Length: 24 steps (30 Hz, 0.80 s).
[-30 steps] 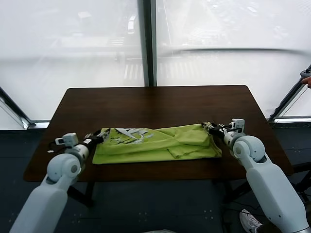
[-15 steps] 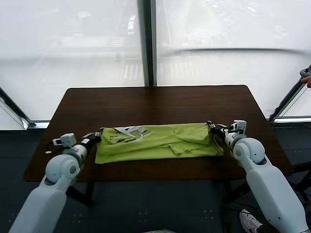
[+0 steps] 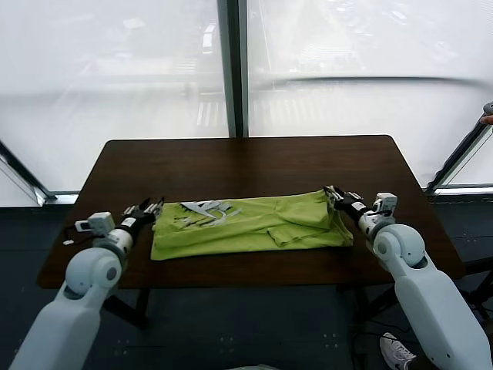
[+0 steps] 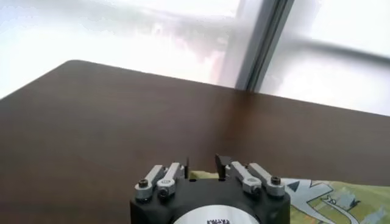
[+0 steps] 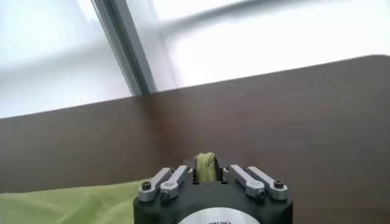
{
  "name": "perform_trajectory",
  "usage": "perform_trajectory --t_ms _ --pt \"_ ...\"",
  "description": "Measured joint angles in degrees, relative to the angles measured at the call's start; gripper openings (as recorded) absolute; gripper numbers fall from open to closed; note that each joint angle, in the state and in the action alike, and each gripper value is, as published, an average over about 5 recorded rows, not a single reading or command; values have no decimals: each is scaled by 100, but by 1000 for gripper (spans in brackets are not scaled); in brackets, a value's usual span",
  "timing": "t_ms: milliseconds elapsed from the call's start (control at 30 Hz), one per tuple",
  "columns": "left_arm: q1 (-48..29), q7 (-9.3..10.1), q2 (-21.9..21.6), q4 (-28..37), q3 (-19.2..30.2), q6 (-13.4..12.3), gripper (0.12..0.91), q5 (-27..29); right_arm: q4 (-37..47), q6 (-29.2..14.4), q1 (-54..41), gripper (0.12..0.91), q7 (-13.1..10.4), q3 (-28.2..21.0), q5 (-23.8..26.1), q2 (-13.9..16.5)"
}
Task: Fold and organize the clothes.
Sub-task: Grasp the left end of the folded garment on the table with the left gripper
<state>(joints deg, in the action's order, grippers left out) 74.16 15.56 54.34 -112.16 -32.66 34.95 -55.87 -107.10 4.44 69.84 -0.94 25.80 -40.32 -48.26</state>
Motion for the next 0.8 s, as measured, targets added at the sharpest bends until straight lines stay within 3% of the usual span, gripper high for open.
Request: perform_trajectory --t_ms 67,133,300,533,800 --pt "97 80 -151 -109 -125 304 880 -558 -164 -123 233 902 -6 195 -16 80" --pt "207 103 -314 -197 -240 535 900 -1092 -298 -201 441 906 -11 388 -43 116" --pt "441 66 -682 -306 -360 724 907 -1866 -535 -283 826 907 -13 754 -81 110" --pt "484 -67 -759 -259 -257 725 907 -1920 -808 -289 1122 907 -20 988 -90 13" --pt "466 -447 -749 46 -183 717 907 -1679 -916 -254 1258 907 -29 1109 -90 -48"
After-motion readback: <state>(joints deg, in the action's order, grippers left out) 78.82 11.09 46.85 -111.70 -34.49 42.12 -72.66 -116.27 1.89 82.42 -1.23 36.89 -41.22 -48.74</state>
